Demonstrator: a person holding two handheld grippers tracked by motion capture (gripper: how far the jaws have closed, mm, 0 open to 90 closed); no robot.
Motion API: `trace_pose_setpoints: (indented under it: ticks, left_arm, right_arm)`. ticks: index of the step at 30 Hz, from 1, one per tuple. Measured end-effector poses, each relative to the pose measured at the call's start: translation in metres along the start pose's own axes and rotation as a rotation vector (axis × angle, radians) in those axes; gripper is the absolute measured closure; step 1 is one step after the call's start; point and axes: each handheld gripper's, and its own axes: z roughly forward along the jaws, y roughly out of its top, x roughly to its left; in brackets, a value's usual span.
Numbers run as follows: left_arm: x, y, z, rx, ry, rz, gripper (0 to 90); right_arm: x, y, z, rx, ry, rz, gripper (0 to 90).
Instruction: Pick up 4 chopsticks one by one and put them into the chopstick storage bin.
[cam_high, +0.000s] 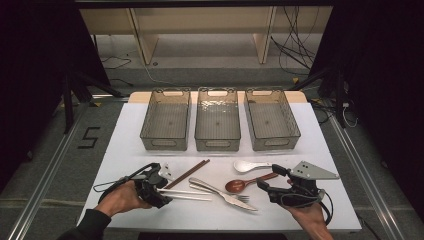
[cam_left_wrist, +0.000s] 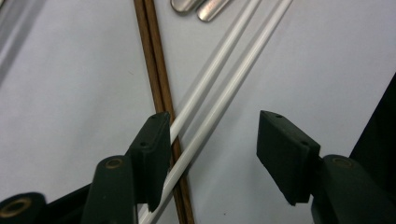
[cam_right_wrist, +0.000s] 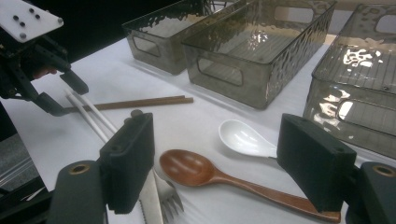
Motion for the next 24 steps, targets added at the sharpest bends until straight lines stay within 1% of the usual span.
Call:
trace_pose_setpoints:
  ticks: [2, 3, 5, 7, 9, 11, 16, 19, 20, 21, 22, 24]
  left_arm:
    - [0.000, -0.001, 0.004, 0.008, -0.001, 0.003, 46.0]
    - [0.001, -0.002, 0.005, 0.020, -0.003, 0.014, 49.0]
    - [0.001, -0.003, 0.007, 0.039, -0.002, 0.027, 50.3]
    - [0.002, -0.004, 0.010, 0.039, 0.003, 0.035, 52.5]
    - [0.002, -0.004, 0.011, 0.049, 0.006, 0.059, 55.1]
    - [0.001, -0.004, 0.013, 0.051, 0.005, 0.067, 57.1]
    - [0.001, -0.004, 0.017, 0.061, 0.009, 0.104, 60.0]
    - [0.002, -0.005, 0.018, 0.073, 0.002, 0.118, 61.1]
    - [0.002, -0.005, 0.018, 0.081, 0.000, 0.132, 61.8]
    - [0.002, -0.005, 0.018, 0.089, -0.002, 0.137, 62.7]
    - [0.001, -0.005, 0.019, 0.085, -0.004, 0.139, 63.9]
    - [0.001, -0.005, 0.019, 0.092, -0.006, 0.153, 66.4]
  right_arm:
    - [0.000, 0.000, 0.000, 0.000, 0.000, -0.001, 28.5]
    - [0.000, 0.000, 0.000, 0.002, 0.001, -0.002, 28.5]
    - [0.000, 0.000, 0.000, 0.002, 0.002, -0.002, 28.5]
    - [0.000, 0.000, 0.000, 0.004, 0.003, -0.003, 28.5]
    - [0.000, 0.000, 0.000, 0.005, 0.003, -0.003, 28.5]
    - [0.000, 0.000, 0.000, 0.005, 0.004, -0.003, 28.5]
    - [0.000, 0.000, 0.001, 0.008, 0.005, 0.000, 28.5]
    - [0.000, 0.000, 0.001, 0.010, 0.005, 0.001, 28.5]
    - [0.000, 0.000, 0.001, 0.011, 0.005, 0.000, 28.5]
    - [0.000, 0.000, 0.001, 0.010, 0.005, -0.002, 28.5]
    - [0.000, 0.000, 0.001, 0.010, 0.006, -0.002, 28.5]
    - [0.000, 0.000, 0.002, 0.012, 0.005, -0.002, 28.5]
